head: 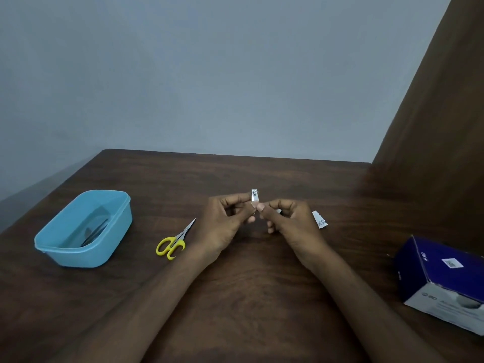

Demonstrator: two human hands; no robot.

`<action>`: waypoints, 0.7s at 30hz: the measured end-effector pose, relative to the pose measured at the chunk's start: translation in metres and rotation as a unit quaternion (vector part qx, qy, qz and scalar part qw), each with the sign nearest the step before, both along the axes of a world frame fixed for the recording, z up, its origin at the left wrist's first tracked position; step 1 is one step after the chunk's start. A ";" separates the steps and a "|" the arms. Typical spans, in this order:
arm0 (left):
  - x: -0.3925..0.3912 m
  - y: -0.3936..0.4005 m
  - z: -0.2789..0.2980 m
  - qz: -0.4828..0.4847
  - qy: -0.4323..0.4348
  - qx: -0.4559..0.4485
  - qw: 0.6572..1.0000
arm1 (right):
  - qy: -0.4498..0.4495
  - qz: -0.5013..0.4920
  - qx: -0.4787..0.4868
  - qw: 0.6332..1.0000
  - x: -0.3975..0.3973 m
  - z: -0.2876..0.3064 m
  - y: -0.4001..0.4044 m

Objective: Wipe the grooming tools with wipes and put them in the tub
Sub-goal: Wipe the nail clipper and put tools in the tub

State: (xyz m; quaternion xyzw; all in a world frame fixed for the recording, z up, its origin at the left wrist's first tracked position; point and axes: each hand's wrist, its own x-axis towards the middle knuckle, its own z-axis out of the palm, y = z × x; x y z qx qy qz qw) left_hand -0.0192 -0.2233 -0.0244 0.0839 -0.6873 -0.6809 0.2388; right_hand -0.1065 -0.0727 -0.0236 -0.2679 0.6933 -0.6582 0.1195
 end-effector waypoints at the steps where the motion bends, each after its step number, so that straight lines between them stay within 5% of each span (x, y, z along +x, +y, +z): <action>1: 0.000 0.000 0.000 -0.002 0.000 -0.003 1.000 | -0.006 0.007 0.003 1.000 -0.001 0.000 0.000; 7: 0.000 0.001 0.001 -0.008 0.001 -0.034 0.999 | -0.051 0.021 -0.012 0.998 -0.001 0.002 0.000; 12: 0.000 -0.001 -0.004 -0.003 -0.026 -0.110 0.994 | -0.126 0.035 -0.134 0.982 0.004 0.015 0.001; 21: -0.002 0.001 -0.002 0.022 -0.018 0.021 0.999 | -0.063 -0.015 -0.128 0.990 0.000 0.007 0.005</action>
